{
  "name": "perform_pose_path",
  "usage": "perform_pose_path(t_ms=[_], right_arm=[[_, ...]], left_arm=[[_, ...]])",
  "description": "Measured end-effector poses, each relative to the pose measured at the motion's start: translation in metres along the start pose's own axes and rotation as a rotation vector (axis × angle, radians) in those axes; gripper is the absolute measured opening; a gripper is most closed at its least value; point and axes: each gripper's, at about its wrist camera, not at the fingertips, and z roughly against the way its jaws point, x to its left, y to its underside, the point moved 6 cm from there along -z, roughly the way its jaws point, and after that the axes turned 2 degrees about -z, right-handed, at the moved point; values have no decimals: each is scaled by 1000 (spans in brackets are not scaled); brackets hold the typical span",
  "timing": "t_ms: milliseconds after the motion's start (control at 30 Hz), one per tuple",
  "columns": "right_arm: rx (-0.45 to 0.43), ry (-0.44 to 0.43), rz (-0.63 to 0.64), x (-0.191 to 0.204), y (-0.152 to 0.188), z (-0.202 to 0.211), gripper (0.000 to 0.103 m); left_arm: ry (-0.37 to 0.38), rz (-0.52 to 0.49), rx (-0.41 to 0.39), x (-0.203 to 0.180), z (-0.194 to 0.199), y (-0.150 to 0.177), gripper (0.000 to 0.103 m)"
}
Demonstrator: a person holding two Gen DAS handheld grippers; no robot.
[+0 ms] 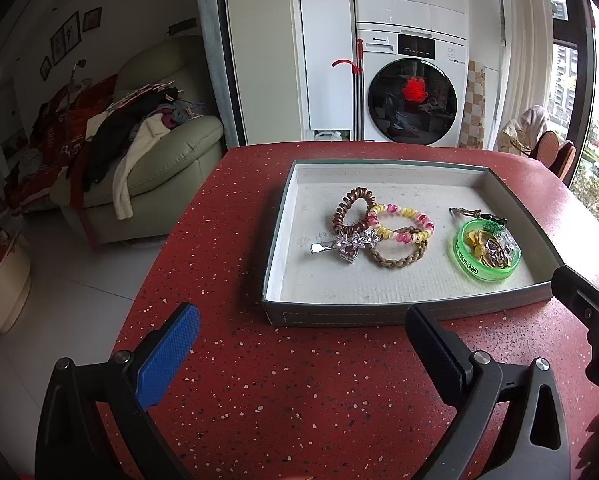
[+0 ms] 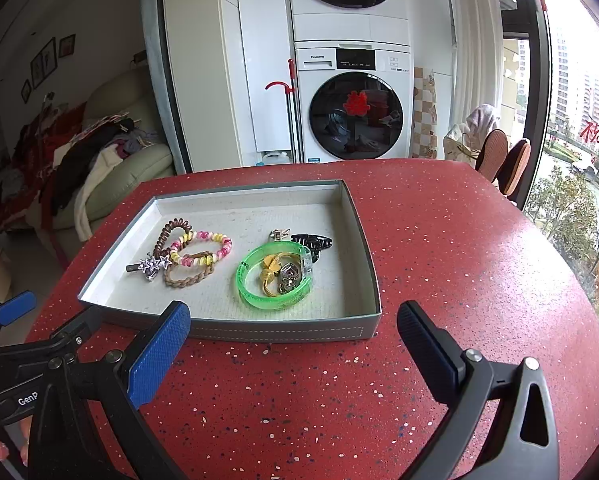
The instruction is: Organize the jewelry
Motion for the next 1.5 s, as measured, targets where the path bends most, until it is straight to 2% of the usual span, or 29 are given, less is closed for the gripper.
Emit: perform_pose_path(t_ms=[1500], right_arm=[[-1,-1,1,1,0,1,103]], left_arm=[[7,-3,6,-1,3,0,103]])
